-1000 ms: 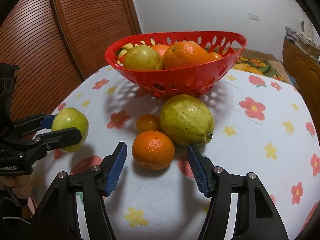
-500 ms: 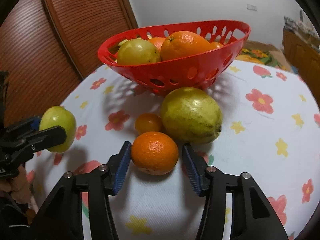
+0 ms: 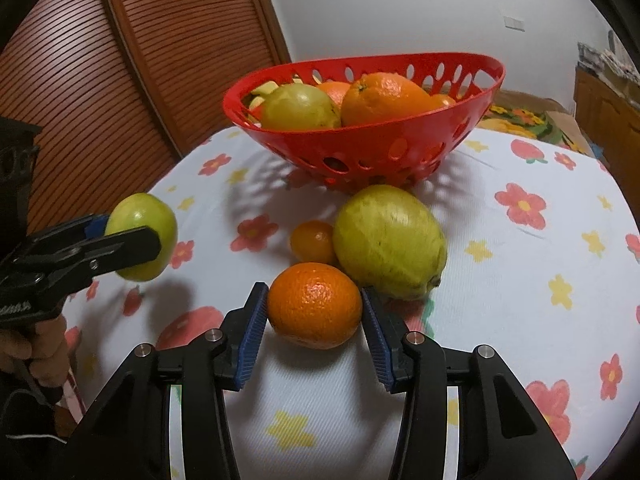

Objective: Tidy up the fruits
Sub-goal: 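Lift the green apple and orange and carry both over the red basket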

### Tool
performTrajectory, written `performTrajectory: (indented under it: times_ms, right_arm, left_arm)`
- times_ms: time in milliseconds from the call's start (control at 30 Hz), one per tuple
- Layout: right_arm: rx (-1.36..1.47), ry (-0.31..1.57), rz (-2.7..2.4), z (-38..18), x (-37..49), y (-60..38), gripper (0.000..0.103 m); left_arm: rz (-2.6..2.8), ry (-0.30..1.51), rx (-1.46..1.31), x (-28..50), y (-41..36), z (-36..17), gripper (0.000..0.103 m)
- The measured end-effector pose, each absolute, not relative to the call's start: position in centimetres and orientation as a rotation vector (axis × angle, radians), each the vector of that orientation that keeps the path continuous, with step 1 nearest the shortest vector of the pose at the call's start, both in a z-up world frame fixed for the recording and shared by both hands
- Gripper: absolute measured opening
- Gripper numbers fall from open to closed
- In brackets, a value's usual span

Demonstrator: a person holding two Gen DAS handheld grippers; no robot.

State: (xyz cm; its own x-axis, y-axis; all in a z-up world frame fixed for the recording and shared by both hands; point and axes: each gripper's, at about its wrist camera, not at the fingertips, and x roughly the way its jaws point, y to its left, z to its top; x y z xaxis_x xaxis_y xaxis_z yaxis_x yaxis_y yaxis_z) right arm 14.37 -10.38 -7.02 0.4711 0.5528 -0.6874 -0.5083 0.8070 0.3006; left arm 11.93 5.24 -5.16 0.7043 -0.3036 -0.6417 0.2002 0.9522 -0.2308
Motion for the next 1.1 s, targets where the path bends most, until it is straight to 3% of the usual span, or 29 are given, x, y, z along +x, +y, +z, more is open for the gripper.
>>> performTrajectory:
  times_ms: [1100]
  right_arm:
    - [-0.068, 0.667, 0.598, 1.6, 15.7, -13.7, 0.047]
  left_arm:
    - [-0.306, 0.639, -0.093, 16.0, 3.8, 0.5, 0.053]
